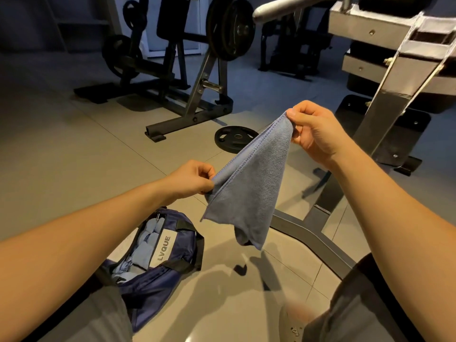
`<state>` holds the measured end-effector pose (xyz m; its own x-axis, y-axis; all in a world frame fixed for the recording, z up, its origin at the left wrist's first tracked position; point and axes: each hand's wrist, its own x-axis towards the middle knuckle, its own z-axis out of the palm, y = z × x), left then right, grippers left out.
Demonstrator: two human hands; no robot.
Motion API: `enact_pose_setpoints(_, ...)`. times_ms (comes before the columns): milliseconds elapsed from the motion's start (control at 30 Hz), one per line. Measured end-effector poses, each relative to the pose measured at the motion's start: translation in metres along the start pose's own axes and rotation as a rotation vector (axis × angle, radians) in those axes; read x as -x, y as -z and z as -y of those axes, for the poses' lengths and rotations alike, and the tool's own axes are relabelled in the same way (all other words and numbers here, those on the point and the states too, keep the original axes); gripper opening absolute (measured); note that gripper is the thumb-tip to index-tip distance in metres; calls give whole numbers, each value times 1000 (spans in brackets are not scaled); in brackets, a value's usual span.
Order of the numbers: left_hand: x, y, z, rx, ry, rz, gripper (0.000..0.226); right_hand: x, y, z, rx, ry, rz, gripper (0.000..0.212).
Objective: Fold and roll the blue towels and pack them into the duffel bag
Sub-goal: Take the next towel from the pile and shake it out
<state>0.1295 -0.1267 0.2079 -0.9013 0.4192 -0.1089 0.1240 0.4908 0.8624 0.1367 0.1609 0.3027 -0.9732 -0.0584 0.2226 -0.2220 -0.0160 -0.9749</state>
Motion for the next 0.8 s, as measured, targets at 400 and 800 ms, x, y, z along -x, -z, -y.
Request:
enact_pose_setpoints(400,2,-13,14,72,-145,-7,18,0,19,5,-219,-28,-198,17)
enact_pose_setpoints(800,0,-52,15,-87,-189,-144,19,4,10,18,-322,10,-125,20)
